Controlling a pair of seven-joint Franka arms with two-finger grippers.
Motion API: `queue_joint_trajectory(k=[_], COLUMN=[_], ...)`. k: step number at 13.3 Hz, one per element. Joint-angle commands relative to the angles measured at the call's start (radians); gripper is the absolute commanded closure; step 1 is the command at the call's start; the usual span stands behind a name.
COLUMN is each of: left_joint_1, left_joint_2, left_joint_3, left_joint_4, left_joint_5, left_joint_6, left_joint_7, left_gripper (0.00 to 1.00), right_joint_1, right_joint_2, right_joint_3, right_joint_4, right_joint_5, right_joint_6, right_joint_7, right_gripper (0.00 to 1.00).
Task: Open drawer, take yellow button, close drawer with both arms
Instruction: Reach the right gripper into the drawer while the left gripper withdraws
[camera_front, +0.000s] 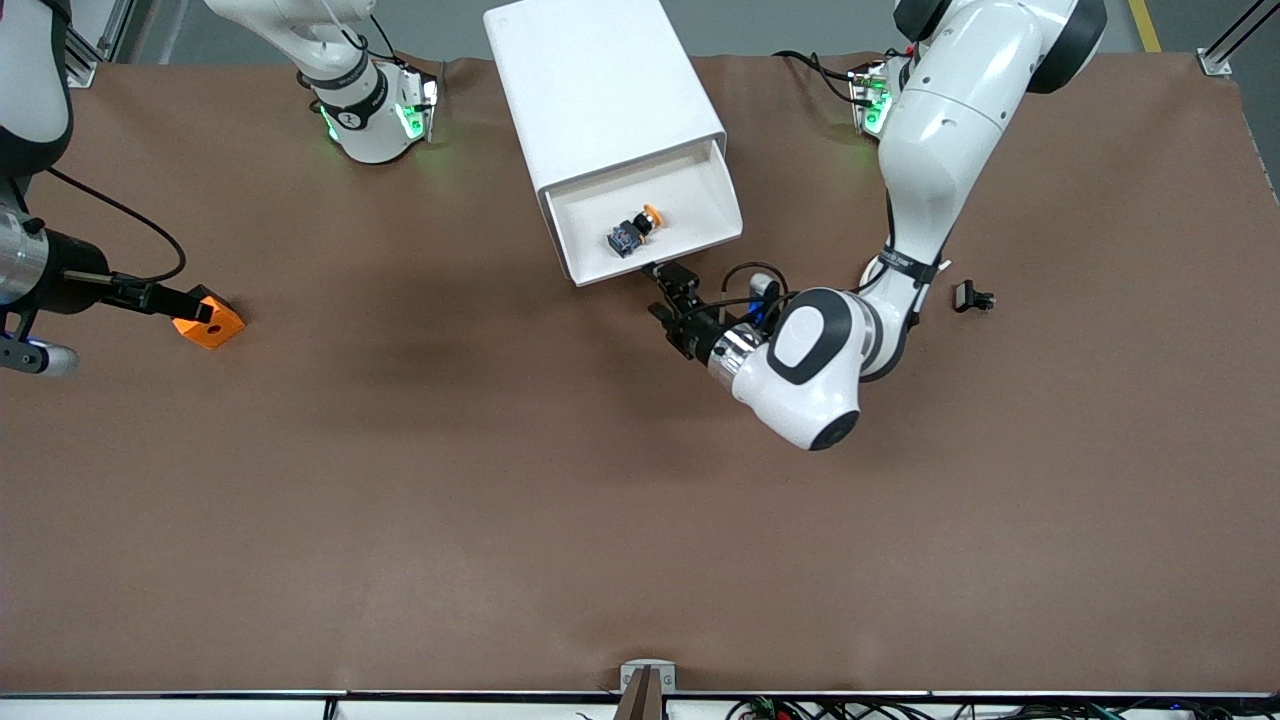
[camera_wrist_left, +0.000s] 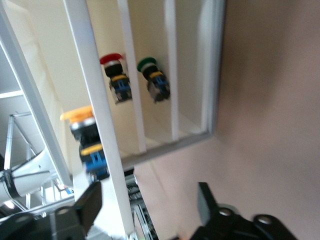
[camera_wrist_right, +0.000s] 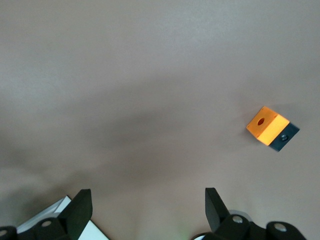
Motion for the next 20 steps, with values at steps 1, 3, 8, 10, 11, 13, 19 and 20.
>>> queue_joint_trajectory(k=[1, 3, 8, 10, 11, 13, 19, 20], left_joint_1=[0.009, 0.006, 0.012, 0.020, 0.021, 0.029, 0.037, 0.037], left_joint_2=[0.006, 0.000, -0.051, -0.092, -0.117, -0.193, -0.423, -0.459], left_joint_3=[0.060, 0.109, 0.205, 0.244, 0.296, 0.347, 0.353, 0.353], left_joint_4=[0.085, 0.103, 0.131, 0.131, 0.128, 0.122, 0.120, 0.111], left_joint_5=[0.018, 0.024, 0.179, 0.231, 0.235, 0.248, 0.547, 0.569], left_joint_6=[-0.002, -0.001, -0.001, 0.020, 0.028, 0.008, -0.042, -0.071], left_joint_7=[0.013, 0.063, 0.434, 0.642, 0.730, 0.879, 1.074, 1.126], left_gripper=[0.00, 0.00, 0.00, 0.00, 0.00, 0.00, 0.00, 0.00], right_joint_1=[0.026, 0.054, 0.285, 0.388, 0.437, 0.514, 0.713, 0.745], right_joint_2=[-0.001, -0.002, -0.001, 0.005, 0.010, 0.016, 0.128, 0.148], right_joint_3=[-0.003, -0.003, -0.002, -0.002, -0.002, -0.002, -0.002, -0.002], right_joint_4=[0.015, 0.017, 0.052, 0.047, 0.046, 0.044, 0.050, 0.051], right_joint_5=[0.002, 0.004, 0.013, 0.013, 0.013, 0.022, 0.048, 0.047], right_joint_6=[-0.022, -0.017, 0.006, 0.038, 0.065, 0.096, 0.205, 0.210], right_joint_7=[0.051, 0.120, 0.552, 0.704, 0.790, 0.907, 1.232, 1.261], right_gripper=[0.00, 0.00, 0.00, 0.00, 0.00, 0.00, 0.00, 0.00])
